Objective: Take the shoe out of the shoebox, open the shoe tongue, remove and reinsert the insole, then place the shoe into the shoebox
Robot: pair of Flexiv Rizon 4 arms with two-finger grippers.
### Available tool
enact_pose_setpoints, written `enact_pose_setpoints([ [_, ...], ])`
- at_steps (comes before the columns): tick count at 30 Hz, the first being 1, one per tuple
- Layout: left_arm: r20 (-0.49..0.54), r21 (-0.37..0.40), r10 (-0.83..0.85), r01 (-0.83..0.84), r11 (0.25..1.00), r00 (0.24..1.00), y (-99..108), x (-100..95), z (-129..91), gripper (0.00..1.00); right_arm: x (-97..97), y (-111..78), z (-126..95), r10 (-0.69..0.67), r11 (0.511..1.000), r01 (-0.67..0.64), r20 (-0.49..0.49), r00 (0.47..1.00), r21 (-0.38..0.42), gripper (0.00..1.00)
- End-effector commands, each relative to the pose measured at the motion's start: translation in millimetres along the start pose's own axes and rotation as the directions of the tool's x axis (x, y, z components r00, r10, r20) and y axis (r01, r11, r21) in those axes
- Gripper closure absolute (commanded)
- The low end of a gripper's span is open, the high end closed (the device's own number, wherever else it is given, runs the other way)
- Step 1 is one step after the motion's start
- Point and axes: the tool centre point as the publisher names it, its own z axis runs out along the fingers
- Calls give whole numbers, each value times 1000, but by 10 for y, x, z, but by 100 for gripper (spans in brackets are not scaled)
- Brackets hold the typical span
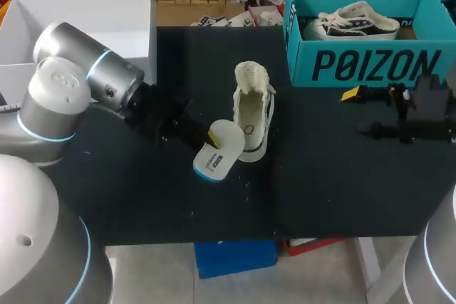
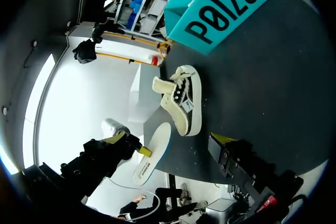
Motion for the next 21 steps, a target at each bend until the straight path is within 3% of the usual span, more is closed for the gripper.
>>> enact_pose_setpoints([
  [1, -34, 30, 5, -4, 1000, 999, 92, -53, -2, 100, 5, -1, 3, 1, 1000, -1, 1, 1000, -1, 0],
  [21, -204, 83, 41, -24, 996, 978, 317, -117, 73, 100, 5, -1, 3, 1, 1000, -1, 1, 1000, -1, 0],
])
